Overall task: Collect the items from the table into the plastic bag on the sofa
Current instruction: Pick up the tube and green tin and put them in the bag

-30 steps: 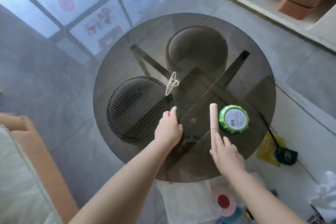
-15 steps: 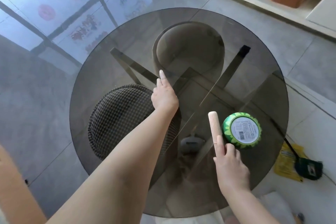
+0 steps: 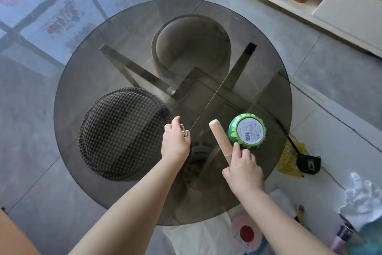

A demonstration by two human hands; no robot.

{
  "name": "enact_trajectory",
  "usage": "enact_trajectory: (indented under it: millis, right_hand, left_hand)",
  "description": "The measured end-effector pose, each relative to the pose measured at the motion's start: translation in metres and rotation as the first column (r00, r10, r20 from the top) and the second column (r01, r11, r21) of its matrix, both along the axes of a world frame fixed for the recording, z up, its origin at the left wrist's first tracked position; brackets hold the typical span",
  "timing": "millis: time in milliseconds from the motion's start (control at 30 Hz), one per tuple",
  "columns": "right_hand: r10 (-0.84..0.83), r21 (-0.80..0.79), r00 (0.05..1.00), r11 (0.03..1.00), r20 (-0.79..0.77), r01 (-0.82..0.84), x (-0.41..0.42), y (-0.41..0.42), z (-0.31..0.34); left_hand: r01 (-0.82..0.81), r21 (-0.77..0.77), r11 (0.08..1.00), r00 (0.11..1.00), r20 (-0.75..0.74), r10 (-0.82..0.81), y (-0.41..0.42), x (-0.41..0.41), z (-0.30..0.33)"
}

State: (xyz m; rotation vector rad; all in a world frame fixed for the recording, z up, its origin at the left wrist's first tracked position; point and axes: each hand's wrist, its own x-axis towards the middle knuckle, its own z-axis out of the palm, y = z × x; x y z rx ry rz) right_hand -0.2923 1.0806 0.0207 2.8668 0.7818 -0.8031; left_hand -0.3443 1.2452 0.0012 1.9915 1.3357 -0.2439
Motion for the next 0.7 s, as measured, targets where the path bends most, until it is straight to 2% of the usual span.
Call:
enact_trajectory:
  millis: [133, 300, 400, 467, 567, 700]
  right_hand:
    - [-0.049, 0.068, 0.998, 0.997, 0.034, 0.047, 0.027, -0.006, 0.019]
    - [-0.071, 0.115, 0.995, 0.991, 0.066, 0.063, 0.066, 0.001, 0.021]
    - [-0.026, 0.156, 0.993, 0.988, 0.119, 0.007, 0.078, 0.006, 0.015]
    - [-0.042, 0.125, 0.997, 0.992, 0.071, 0.032, 0.086, 0.008, 0.011]
    - [-0.149, 0.089, 0.982, 0.983, -0.113, 0.160, 0.097, 0.005, 0.001]
    - [-0.218, 0.204, 0.928, 0.936, -0.303, 0.287, 0.098, 0.000, -0.008]
  left_hand:
    - [-0.152, -0.173, 0.973, 0.984, 0.065, 0.166, -0.019, -0.029, 0.004]
    - [-0.350, -0.382, 0.855, 0.909, 0.080, 0.408, -0.033, -0.037, 0.002]
    - [-0.412, -0.470, 0.781, 0.856, 0.096, 0.509, -0.038, -0.022, 0.003]
    - [-0.411, -0.548, 0.729, 0.828, 0.111, 0.550, -0.043, -0.007, 0.005]
    - [-0.321, -0.574, 0.754, 0.877, 0.121, 0.465, -0.055, 0.016, 0.003]
    - [-0.151, -0.546, 0.824, 0.967, 0.093, 0.239, -0.070, 0.047, -0.003]
